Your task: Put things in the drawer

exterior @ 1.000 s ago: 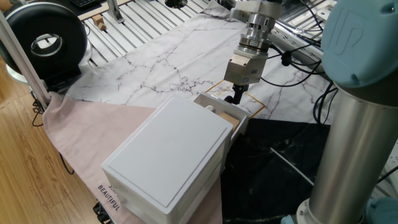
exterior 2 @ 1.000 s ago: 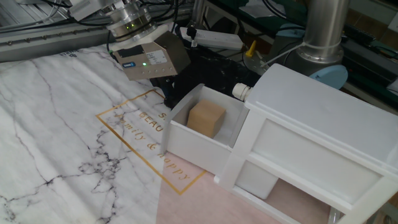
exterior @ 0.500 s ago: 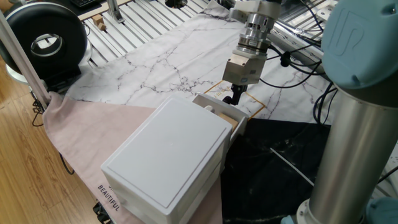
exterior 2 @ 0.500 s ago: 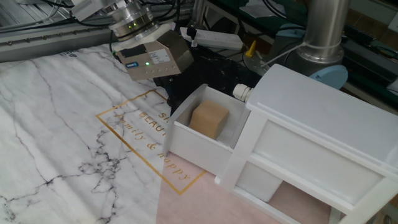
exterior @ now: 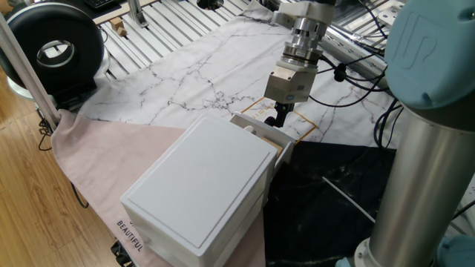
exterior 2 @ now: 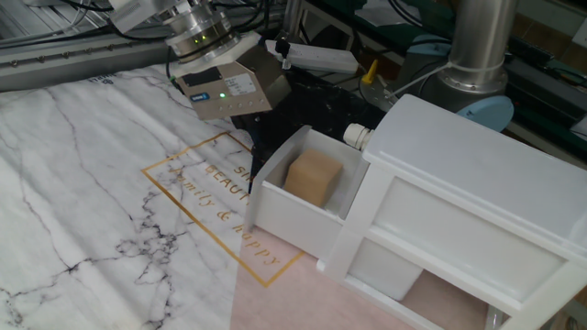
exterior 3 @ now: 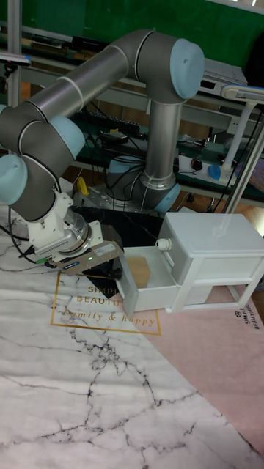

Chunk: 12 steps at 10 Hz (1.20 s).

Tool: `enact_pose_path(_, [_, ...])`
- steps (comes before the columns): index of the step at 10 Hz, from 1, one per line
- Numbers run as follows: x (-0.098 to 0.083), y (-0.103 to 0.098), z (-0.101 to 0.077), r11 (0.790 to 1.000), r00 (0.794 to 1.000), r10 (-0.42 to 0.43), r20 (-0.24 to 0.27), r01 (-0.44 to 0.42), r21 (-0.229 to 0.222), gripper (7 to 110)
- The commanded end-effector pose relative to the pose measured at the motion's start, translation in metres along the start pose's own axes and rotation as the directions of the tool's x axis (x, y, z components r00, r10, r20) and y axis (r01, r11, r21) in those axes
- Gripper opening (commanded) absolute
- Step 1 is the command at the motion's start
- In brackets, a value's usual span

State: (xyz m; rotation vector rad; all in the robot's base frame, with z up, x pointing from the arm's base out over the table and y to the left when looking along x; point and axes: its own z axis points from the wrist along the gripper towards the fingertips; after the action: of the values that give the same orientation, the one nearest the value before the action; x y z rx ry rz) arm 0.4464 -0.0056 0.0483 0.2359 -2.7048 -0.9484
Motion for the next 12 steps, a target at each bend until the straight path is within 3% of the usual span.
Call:
enact_pose_path(1, [-0.002,0.005,0.006,1.000,1.000,0.007,0.011,-0.007,-0.005,7])
enact_pose_path(12, [0.000,0.022,0.015,0.999,0.999,0.025,0.023,-0.024,-0.027,7])
